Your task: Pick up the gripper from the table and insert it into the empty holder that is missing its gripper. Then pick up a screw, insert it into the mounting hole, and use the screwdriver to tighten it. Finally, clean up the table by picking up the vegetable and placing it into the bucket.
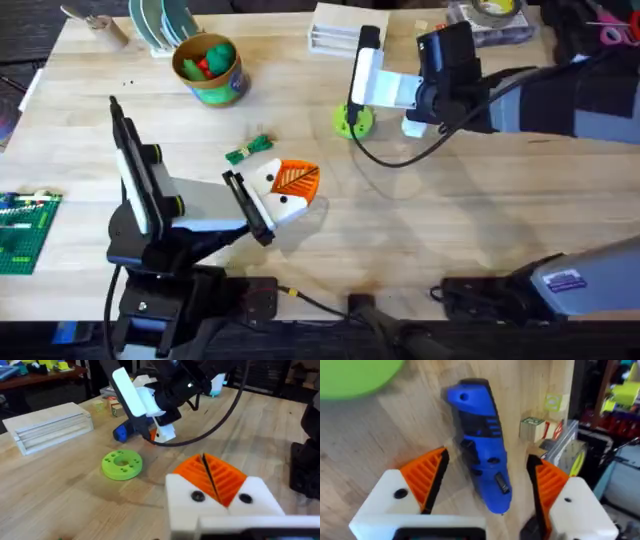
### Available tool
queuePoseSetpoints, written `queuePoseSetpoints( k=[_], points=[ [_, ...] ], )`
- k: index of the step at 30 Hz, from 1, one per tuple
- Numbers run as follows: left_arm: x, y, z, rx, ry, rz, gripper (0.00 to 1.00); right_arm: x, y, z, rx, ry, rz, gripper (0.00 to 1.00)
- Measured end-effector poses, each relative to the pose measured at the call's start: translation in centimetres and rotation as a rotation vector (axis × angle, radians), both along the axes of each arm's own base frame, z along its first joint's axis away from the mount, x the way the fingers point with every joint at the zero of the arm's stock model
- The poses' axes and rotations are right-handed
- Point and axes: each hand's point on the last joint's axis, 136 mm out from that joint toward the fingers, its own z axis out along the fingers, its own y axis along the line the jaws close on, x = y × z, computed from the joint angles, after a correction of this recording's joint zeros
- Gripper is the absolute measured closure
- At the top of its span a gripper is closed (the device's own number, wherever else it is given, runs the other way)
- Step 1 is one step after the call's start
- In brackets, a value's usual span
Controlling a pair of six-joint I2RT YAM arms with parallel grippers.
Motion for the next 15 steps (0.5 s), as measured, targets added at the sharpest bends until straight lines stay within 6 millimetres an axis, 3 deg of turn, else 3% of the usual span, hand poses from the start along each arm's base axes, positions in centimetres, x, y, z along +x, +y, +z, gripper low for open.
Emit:
queuePoseSetpoints(
  k=[9,10,15],
  points=[
    [0.0,0.0,0.0,0.0,-0.001,0.001,0.987,-3.1,1.1,0.0,0.229,0.103,-0.112,0.01],
    [0.0,0.0,0.0,0.003,-0.005,0.001,0.886,-3.4,1.3,0.1,0.263,0.115,-0.123,0.01],
    [0.0,0.0,0.0,0.002,-0.004,0.001,0.105,-3.3,2.5,2.8,0.469,0.092,-0.178,0.01]
  ],
)
